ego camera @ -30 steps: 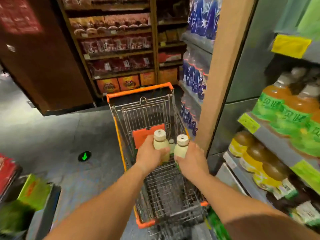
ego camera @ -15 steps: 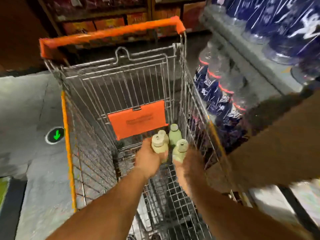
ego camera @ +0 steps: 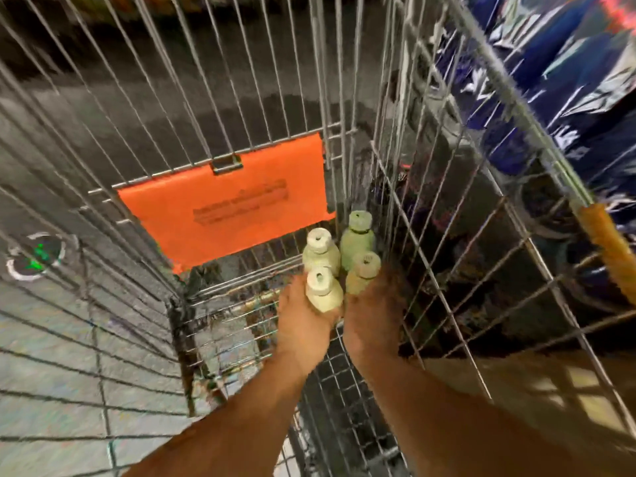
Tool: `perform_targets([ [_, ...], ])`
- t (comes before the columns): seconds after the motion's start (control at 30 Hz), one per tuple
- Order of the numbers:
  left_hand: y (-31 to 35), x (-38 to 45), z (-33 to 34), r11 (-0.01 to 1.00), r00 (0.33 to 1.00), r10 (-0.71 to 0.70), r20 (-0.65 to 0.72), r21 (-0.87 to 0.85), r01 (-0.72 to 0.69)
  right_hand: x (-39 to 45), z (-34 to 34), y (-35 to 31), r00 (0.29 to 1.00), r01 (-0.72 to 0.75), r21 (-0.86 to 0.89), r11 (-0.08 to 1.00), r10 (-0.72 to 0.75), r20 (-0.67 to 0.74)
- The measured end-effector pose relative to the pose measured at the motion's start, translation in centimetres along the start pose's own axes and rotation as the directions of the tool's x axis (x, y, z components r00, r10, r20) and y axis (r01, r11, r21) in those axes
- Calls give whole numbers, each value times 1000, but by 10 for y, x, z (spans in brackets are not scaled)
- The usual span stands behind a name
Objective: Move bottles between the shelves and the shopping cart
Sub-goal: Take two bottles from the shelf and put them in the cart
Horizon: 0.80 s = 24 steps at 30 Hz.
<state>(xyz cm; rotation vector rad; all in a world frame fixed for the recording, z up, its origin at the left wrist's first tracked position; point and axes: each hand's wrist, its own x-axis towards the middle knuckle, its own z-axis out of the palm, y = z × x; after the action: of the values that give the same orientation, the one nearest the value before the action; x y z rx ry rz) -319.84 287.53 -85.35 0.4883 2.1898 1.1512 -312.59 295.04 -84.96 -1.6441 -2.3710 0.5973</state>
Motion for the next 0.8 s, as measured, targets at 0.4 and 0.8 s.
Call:
perform_targets([
  [0.4, 4, -5, -1, 987, 985, -157, 73, -27, 160, -22, -14, 6, 995, -95, 313, 945, 101, -4],
  [0.8, 45, -41, -30, 973, 960, -229, 158, 39, 226, -58, -70, -3, 986, -162, 389, 907, 132, 102],
])
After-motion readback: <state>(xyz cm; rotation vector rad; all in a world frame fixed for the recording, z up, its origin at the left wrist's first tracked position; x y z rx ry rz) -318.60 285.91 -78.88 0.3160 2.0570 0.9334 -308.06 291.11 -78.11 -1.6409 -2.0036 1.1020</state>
